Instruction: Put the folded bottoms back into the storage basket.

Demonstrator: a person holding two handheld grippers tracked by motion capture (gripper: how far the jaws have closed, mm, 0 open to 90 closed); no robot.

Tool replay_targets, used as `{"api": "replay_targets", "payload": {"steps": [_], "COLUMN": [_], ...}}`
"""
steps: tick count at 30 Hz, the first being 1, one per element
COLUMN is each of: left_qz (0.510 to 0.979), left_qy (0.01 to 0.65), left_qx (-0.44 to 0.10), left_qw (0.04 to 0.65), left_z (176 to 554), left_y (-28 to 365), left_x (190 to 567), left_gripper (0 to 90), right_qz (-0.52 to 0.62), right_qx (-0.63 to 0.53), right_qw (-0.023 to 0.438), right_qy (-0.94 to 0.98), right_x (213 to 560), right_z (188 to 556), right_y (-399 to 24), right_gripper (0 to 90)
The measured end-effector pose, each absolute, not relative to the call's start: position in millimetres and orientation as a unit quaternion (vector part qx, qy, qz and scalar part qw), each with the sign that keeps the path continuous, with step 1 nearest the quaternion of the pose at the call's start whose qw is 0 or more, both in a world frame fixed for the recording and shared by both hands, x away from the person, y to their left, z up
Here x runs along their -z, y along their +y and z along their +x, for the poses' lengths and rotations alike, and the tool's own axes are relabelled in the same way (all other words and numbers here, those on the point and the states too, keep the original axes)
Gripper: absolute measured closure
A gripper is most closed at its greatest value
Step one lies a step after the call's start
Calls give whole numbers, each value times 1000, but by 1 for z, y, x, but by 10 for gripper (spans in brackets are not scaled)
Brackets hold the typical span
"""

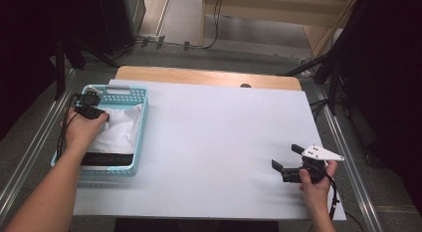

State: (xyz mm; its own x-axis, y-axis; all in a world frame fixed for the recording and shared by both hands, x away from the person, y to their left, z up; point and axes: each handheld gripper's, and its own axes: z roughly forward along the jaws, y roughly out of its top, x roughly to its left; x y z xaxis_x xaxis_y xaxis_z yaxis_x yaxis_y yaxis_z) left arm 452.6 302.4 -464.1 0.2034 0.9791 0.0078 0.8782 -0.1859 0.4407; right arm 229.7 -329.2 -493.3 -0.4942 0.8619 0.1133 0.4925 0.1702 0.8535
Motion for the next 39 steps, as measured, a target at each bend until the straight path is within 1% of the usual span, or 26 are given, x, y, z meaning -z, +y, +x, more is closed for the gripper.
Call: {"api": "replay_targets", "payload": {"steps": [2,7,11,13,15,16,17,19,22,26,28,29,31,32,33,35,37,39], "left_qz": [759,752,748,746,752,753,751,743,734,728,728,731,742,747,754,764,776,785], "left_qy": [607,588,586,581,571,571,573,580,585,584,581,577,565,560,555,546,534,525], "left_qx": [-163,-227,-249,-262,-262,-261,-261,-260,-257,-252,-244,-235,-208,-198,-188,-155,-128,-102], "left_qw": [171,193,186,193,198,196,199,208,230,258,269,278,295,298,297,308,309,313], "left_z": [452,448,449,450,451,451,452,452,448,440,435,433,429,426,423,418,412,407], "left_y": [301,299,304,304,302,301,301,303,305,307,307,307,305,303,300,292,281,269], "left_x": [460,443,441,441,442,443,444,442,434,422,418,416,412,411,410,410,413,417], "left_gripper": [851,853,851,849,843,821,774,577,438,382,383,393,481,554,645,780,891,900], "right_qz": [459,459,460,460,460,460,461,461,460,460,460,460,461,461,461,461,460,461], "right_qx": [-451,-454,-454,-454,-454,-454,-454,-455,-453,-452,-452,-452,-452,-452,-452,-452,-452,-451], "right_qw": [205,204,203,204,205,205,205,203,203,202,203,203,203,203,203,204,204,205], "right_qy": [738,736,735,735,735,735,735,734,736,737,737,737,736,736,736,736,736,736], "right_x": [493,494,494,493,493,493,493,494,495,495,495,495,495,495,495,495,496,495], "right_z": [230,230,230,229,229,229,229,229,230,231,231,231,230,230,230,230,230,230], "right_y": [-329,-331,-331,-330,-331,-331,-331,-331,-330,-329,-329,-329,-329,-329,-329,-330,-329,-329], "right_gripper": [0,0,0,0,0,0,0,0,0,0,0,0,0,0,0,0,0,0]}}
